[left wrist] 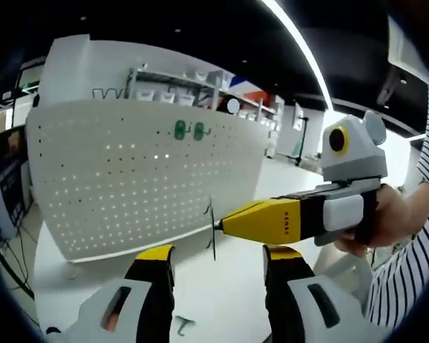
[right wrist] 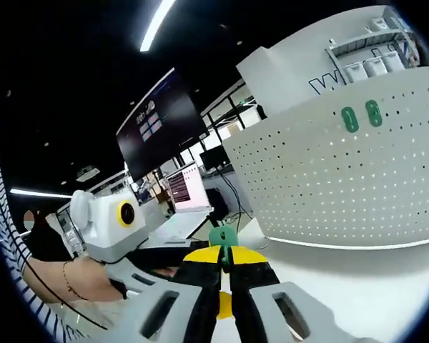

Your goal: Insert the hook assembly into the mounting plate slot until the hook locks in place.

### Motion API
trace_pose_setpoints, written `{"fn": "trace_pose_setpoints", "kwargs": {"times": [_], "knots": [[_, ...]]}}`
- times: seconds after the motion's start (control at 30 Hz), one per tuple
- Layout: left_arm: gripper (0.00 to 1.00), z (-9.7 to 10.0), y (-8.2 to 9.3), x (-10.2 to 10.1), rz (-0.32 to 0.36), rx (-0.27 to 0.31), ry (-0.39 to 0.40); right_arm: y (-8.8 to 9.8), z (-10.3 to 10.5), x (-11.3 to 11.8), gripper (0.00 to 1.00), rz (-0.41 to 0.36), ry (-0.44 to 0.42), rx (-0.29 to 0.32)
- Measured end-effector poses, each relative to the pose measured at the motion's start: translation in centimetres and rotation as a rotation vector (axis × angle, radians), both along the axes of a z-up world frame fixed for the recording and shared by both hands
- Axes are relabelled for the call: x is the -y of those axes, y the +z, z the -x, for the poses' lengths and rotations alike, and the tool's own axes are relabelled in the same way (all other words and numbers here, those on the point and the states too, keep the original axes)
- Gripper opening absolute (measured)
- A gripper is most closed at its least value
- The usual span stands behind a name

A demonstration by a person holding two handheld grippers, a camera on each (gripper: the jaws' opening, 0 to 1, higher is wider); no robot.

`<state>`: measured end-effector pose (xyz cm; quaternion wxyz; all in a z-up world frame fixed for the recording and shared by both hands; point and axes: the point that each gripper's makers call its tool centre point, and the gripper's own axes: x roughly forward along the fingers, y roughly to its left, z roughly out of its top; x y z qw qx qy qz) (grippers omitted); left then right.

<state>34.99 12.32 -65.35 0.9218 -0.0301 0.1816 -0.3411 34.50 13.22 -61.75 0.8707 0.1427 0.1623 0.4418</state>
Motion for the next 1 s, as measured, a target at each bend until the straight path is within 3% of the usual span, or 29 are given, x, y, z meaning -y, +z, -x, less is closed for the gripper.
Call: {"fn": "trace_pose_setpoints", "kwargs": {"times": [0.2,0.3,0.73,1.0], "knots": [[0.76,0.2,0.4,0.0,0.041,0.002,-0.001,0.0,-0.3,0.2,0.0,0.033,0.004,0.04],[0.81,0.2,0.4,0.0,0.051,-0.004,-0.004,0.0,-0.5,0.3,0.0,0.043,0.003,0.048],[0.92,0.0,0.4,-0.1,0.087,-0.022,0.015,0.1,-1.6,1.1,0.0,0.055,-0.033,0.075],[0.96,-0.3,0.4,-0.4,0.108,-0.029,0.039,0.3,-3.4,2.2,0.0,0.073,-0.128,0.123]]}}
